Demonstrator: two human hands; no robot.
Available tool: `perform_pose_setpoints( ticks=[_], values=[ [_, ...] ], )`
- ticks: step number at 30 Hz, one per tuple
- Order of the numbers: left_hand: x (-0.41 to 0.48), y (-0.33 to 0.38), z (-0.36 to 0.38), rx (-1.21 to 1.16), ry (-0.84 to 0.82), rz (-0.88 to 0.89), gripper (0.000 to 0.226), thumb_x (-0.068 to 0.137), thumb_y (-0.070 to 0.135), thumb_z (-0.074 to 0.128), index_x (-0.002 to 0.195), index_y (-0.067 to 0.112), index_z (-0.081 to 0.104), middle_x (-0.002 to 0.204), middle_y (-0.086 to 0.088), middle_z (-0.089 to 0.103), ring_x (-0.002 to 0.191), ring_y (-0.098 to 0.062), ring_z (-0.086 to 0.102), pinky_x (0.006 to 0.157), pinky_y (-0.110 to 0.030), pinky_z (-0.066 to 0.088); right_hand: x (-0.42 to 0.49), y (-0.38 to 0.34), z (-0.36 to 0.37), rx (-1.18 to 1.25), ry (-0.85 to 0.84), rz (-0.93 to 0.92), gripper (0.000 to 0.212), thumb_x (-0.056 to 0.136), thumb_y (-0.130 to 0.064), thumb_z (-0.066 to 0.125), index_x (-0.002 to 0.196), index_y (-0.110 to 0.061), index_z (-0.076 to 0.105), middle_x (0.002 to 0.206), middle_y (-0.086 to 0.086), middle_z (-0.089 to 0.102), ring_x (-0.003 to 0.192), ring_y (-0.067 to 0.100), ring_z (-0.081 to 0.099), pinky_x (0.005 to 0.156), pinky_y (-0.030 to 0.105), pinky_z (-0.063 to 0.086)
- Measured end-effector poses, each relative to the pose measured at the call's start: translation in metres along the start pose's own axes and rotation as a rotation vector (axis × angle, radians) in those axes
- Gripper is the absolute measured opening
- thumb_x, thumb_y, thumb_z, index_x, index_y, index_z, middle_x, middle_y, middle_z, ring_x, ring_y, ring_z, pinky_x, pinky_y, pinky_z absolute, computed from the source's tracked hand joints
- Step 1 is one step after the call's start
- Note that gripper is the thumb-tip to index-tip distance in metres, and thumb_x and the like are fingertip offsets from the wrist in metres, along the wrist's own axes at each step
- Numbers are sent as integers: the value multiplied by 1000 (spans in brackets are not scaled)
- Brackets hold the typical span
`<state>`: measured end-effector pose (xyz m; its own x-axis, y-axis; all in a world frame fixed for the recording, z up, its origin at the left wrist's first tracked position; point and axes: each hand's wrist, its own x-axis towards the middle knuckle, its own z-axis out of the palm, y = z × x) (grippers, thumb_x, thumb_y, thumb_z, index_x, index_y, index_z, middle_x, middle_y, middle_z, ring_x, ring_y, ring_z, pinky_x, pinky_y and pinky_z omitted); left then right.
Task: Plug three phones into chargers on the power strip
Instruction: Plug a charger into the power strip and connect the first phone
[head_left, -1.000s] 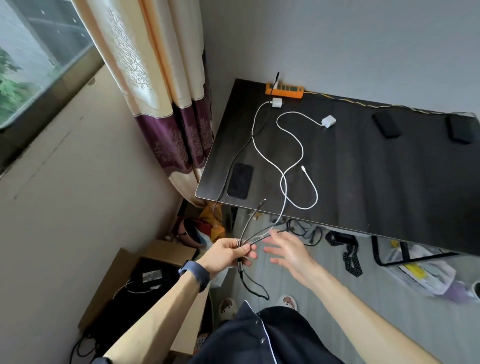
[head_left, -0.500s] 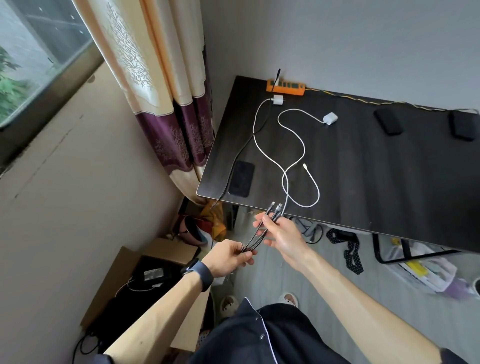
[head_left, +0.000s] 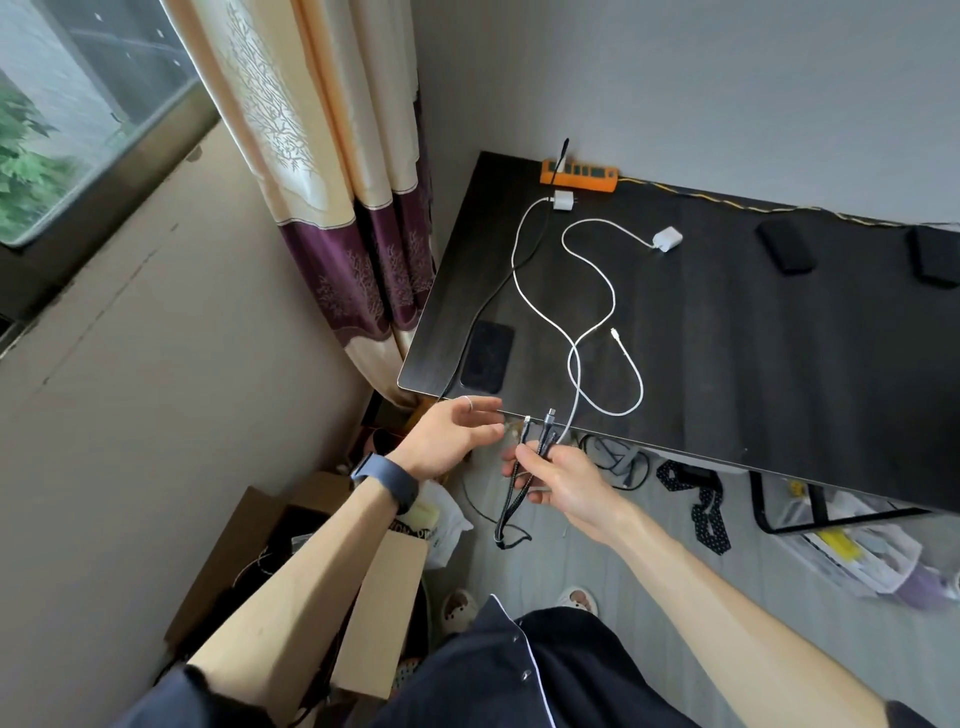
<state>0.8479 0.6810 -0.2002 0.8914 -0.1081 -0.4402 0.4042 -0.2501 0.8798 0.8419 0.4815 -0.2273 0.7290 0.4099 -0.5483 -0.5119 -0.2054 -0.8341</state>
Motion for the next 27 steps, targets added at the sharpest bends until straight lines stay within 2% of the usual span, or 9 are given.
perform_pose_setpoints(
  ticks=[3,8,11,16,18,20,23,25,27],
  values=[
    [3,10,9,-6,-44,-7,43,92,13,67,134,12,59,119,-5,72,110,-16,67,107,-38,47,-3,-3,-3,64,-96,52,22,96,-41,59,97,-30,78,98,-4,76,80,6,63,74,26,46],
    [5,12,23,-107,-53,-10,32,91,3,67,123,2,66,99,-15,74,72,-14,69,101,-49,51,-5,-6,-17,75,-155,63,23,100,-35,57,99,-26,78,97,-5,76,83,6,63,76,24,45],
    [7,14,28,-89,4,-15,25,88,4,72,113,6,72,98,-13,76,88,-23,72,98,-42,54,-5,-3,-26,60,-119,64,21,99,-36,59,106,-26,76,104,-3,78,90,8,64,77,25,45],
    [9,19,33,-70,74,-21,18,84,8,77,99,18,76,89,1,77,84,-11,72,79,-18,56,1,6,-43,52,-38,68,21,96,-36,62,115,-29,70,113,2,76,94,13,71,77,28,50],
    [11,20,36,-82,112,-35,16,83,8,78,93,21,77,86,1,77,81,-9,72,71,-14,54,6,11,-50,110,47,88,33,95,-32,66,126,-21,62,115,3,75,96,18,72,77,29,55],
    [11,20,39,-85,154,-62,16,82,9,79,88,23,77,82,2,77,75,-6,71,63,-12,52,9,16,-58,101,271,151,58,89,-35,72,137,-14,49,129,2,64,112,22,65,92,36,53],
    [10,14,41,42,183,-105,12,81,15,80,85,25,77,75,7,75,64,2,65,59,-12,47,6,21,-72,-257,644,156,80,84,-42,74,148,-16,33,149,3,37,136,25,41,104,37,38],
    [7,11,42,134,174,-139,10,79,18,81,83,27,76,75,11,74,63,5,64,60,-11,46,1,24,-73,-437,567,13,69,83,-48,71,142,-25,42,143,-7,42,136,18,39,103,35,37],
    [5,6,43,68,143,-166,14,79,13,81,82,25,76,78,7,76,72,-2,67,71,-15,52,0,23,-59,-423,239,-32,41,84,-56,66,121,-40,58,126,-21,59,126,7,51,101,28,40]
  ],
)
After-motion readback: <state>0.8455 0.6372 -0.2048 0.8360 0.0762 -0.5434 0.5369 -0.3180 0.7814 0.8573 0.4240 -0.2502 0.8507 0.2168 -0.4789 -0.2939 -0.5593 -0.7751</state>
